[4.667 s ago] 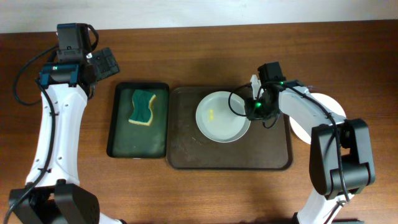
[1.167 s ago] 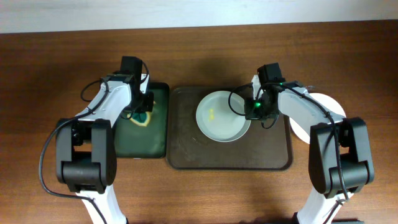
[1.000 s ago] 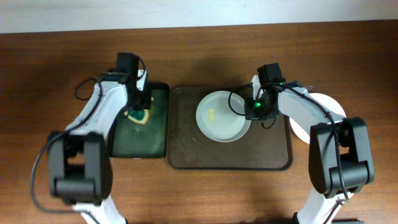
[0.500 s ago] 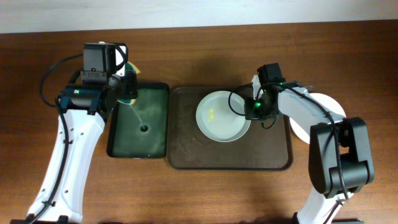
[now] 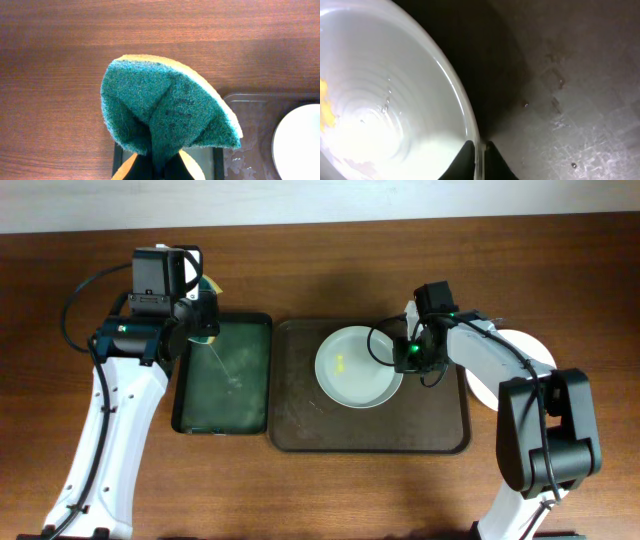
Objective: Clean dirty plates on tray and stack at the side
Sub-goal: 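Lift the sponge with the left gripper and move it toward the plate, then scrub the plate held by the right gripper with the sponge, then carry the sponge back over the black tray with the left gripper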
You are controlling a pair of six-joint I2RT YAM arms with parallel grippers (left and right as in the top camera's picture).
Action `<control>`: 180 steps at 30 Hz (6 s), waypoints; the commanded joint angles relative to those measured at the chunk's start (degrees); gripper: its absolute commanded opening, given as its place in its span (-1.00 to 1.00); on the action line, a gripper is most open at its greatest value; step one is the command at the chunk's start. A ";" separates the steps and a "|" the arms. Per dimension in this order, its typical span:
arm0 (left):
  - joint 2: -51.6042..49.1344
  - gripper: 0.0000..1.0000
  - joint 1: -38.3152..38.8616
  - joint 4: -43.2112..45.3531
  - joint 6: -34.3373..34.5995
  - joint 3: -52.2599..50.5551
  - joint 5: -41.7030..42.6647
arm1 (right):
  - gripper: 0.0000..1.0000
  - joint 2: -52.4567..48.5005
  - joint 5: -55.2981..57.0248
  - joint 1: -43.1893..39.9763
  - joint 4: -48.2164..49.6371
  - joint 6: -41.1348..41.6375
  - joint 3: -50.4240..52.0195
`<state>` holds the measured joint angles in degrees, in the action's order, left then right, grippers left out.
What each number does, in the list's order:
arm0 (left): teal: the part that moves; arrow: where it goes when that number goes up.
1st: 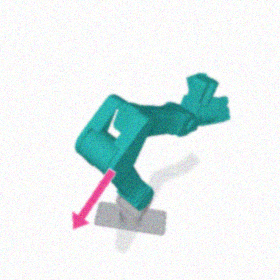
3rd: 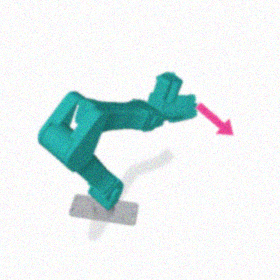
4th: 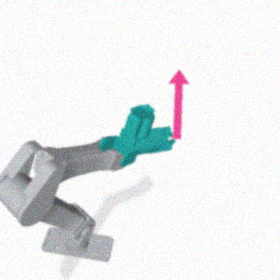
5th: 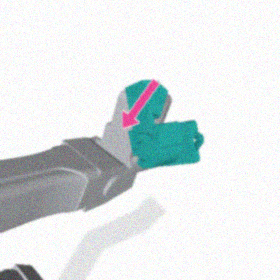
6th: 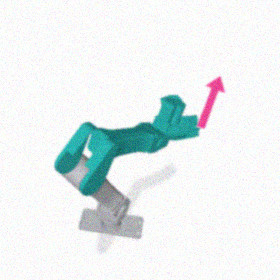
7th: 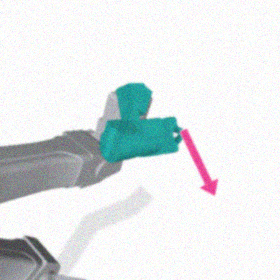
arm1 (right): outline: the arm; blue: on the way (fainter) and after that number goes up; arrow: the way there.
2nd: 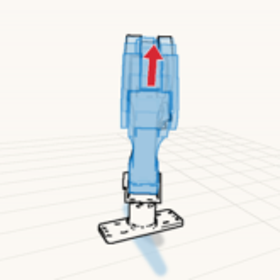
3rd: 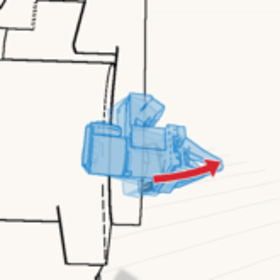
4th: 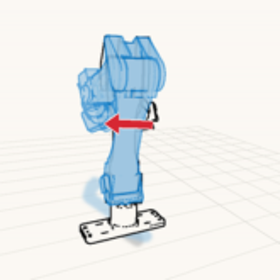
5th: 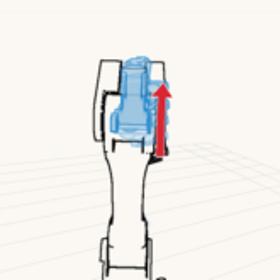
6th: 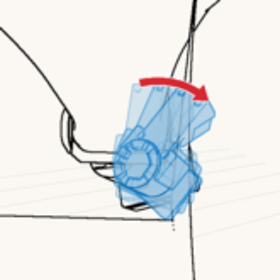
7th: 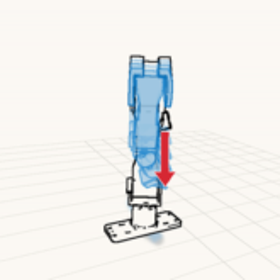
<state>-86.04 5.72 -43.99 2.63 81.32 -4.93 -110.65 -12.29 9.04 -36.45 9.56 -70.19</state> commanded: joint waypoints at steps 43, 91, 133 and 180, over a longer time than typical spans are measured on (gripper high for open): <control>-4.98 -1.00 -0.20 -8.17 8.50 9.57 -7.98 | -0.11 -0.50 -1.22 -0.20 -5.38 0.31 -2.51; -39.76 -1.00 24.63 -7.85 16.04 26.32 8.07 | -0.92 -0.52 -1.22 -0.09 -4.26 0.37 -2.36; -39.76 -1.00 26.56 9.53 18.62 1.33 27.52 | -0.92 -0.52 -2.54 -0.04 -4.70 0.39 -2.36; -21.03 -1.00 7.32 6.56 16.72 -8.79 -12.90 | -0.92 -0.52 -3.80 -0.04 -4.72 0.35 -2.36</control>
<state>-105.75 15.00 -40.12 20.51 74.98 -16.56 -110.76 -15.79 8.69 -41.36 10.09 -71.48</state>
